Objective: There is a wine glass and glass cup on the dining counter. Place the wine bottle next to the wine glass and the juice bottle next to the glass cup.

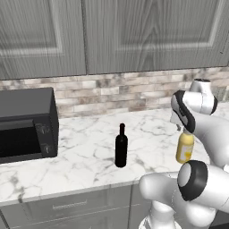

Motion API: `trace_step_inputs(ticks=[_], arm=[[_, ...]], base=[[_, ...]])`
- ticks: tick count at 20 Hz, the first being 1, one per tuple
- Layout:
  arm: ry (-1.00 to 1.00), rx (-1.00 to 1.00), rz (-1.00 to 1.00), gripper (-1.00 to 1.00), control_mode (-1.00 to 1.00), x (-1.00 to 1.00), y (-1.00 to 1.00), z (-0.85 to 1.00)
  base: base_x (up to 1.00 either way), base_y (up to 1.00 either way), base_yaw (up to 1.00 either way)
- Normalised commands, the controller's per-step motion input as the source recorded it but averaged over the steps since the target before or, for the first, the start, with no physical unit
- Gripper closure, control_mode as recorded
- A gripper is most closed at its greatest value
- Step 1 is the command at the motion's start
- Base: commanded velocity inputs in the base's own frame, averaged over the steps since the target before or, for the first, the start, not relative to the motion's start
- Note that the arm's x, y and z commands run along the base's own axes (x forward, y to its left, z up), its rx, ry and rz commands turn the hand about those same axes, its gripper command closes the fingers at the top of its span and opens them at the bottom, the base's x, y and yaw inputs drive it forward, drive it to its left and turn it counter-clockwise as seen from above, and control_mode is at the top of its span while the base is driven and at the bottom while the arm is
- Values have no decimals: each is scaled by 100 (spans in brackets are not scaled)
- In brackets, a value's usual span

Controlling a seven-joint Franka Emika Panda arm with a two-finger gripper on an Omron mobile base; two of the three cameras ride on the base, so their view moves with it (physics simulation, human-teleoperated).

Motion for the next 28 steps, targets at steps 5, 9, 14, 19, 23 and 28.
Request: trace_step_inputs(ticks=[5,9,14,19,23,28], arm=[[-3,-2,-5,-100,-100,2,-7,0],[-8,-5,-6,-100,-100,0,0,0],[-1,-2,-9,-100,-100,0,0,-5],[0,0,-12,-100,-100,0,0,-10],[0,0,-9,-100,-100,6,0,-12],[0,0,-7,100,-100,2,0,-17]], base=[[0,0,0],[0,0,0],[0,0,0],[0,0,0],[0,0,0],[0,0,0]])
